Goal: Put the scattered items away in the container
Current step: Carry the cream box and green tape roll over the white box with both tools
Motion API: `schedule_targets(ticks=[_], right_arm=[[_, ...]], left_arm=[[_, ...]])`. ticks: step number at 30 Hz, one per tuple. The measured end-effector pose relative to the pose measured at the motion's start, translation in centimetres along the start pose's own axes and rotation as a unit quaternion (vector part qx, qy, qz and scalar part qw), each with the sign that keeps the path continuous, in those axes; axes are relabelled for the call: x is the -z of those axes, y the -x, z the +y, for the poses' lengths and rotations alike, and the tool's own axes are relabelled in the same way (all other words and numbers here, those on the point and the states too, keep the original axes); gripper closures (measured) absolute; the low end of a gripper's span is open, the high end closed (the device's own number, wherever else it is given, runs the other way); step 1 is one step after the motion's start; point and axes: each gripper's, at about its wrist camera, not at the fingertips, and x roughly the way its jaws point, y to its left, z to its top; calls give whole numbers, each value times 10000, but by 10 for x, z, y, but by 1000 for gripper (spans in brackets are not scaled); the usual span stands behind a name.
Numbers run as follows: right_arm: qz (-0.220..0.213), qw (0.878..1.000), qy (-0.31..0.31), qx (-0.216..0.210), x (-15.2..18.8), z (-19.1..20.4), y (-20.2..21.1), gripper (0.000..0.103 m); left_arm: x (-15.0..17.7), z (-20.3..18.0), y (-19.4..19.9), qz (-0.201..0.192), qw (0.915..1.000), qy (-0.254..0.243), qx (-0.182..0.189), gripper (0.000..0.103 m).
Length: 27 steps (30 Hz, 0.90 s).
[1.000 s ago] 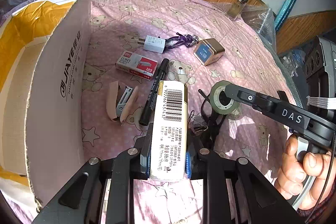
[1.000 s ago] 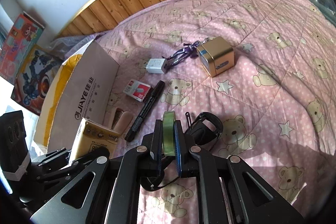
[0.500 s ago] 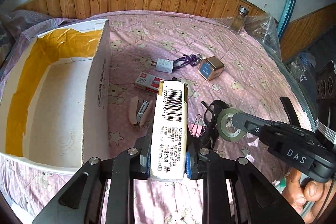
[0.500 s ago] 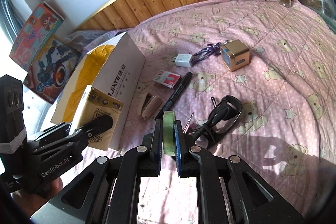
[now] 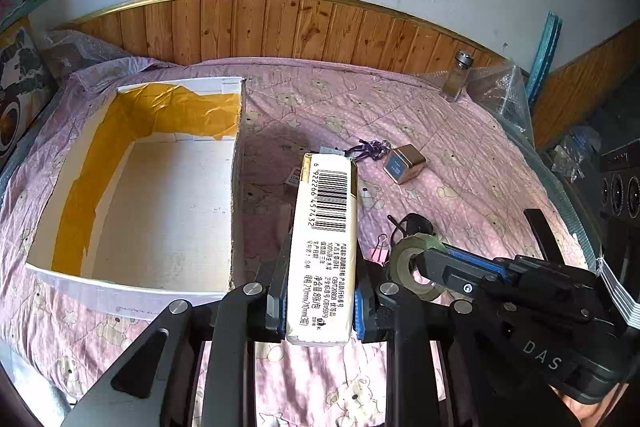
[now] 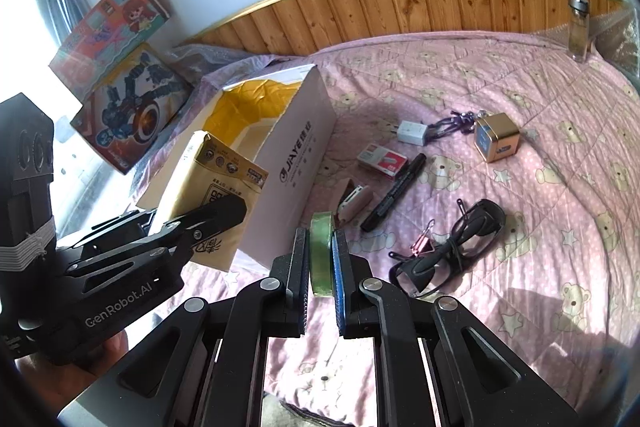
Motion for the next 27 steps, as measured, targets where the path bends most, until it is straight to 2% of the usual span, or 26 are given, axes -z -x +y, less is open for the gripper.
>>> schedule_targets(ticks=[11, 19, 27], right_arm=[[96, 9992, 371, -141, -9, 40, -11, 92], [159, 9979, 550, -298, -39, 61, -30, 92], [317, 9958, 621, -589, -73, 76, -57, 92]], left_arm=[[-4, 34, 13, -42, 9996, 294, 38, 79], [-26, 68, 6, -39, 9982, 606, 11, 79], [-47, 103, -11, 100, 9959, 864, -243, 79]])
